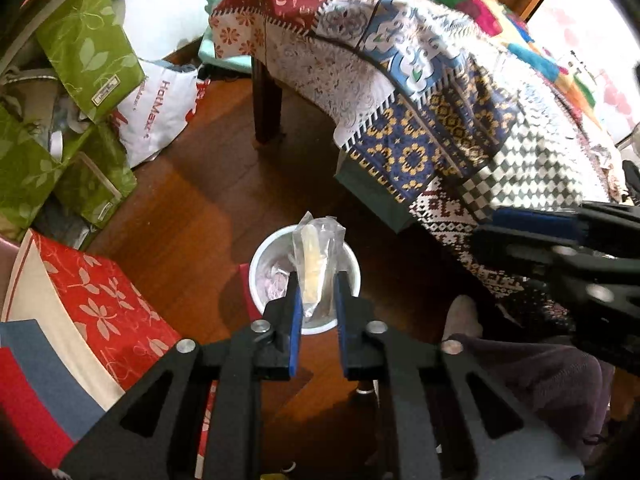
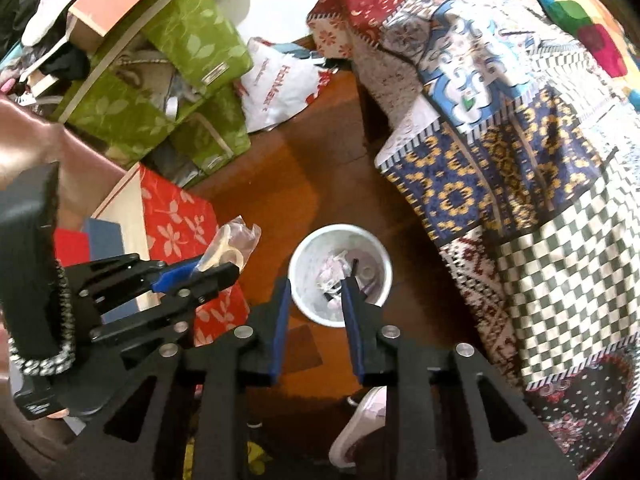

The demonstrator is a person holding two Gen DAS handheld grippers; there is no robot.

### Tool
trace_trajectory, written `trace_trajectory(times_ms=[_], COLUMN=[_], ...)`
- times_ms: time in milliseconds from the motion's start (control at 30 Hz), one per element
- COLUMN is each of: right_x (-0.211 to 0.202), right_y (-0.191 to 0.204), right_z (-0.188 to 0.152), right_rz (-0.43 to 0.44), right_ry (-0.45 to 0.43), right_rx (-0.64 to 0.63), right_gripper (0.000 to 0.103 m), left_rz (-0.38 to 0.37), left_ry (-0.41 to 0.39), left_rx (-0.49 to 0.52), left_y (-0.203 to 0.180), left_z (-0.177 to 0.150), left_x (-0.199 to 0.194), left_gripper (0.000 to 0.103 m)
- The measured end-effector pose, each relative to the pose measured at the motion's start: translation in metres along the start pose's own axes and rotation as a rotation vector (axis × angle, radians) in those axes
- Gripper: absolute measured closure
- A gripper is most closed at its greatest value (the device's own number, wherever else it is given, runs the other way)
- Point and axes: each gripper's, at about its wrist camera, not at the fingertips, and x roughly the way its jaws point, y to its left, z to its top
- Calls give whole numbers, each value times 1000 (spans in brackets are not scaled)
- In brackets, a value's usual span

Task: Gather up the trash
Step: 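Open both tools to drop the marker and plastic bag into the bin, then raise both open tools back toward the items on the bed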

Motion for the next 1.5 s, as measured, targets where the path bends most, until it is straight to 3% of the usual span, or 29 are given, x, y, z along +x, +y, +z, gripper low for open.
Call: trace_trajectory(times_ms=[100,400,867,1167,1500], right_x=[-8,-32,-124,-183,-234], right_y=[-6,-15,-15,-44,-106], right_z=[-5,-21,-57,-82,-108], right_rz=[-20,-18,-72,-120,-199], right_ry=[-13,-46,-230,-349,-449], right_rx=[-8,-7,-48,-9,103], right_gripper=[79,78,78,78,74], left_rz=[18,41,25,-1,-97], left_ry=[20,-44,-274,-410,-433], left_rx=[-2,29,47,143,280], left_y=[-4,-20,-54,-113,-215], left_z=[5,2,-10,-2,26], left_x=[9,-20,-129,-177,-177], left_gripper=[70,70,70,69,66])
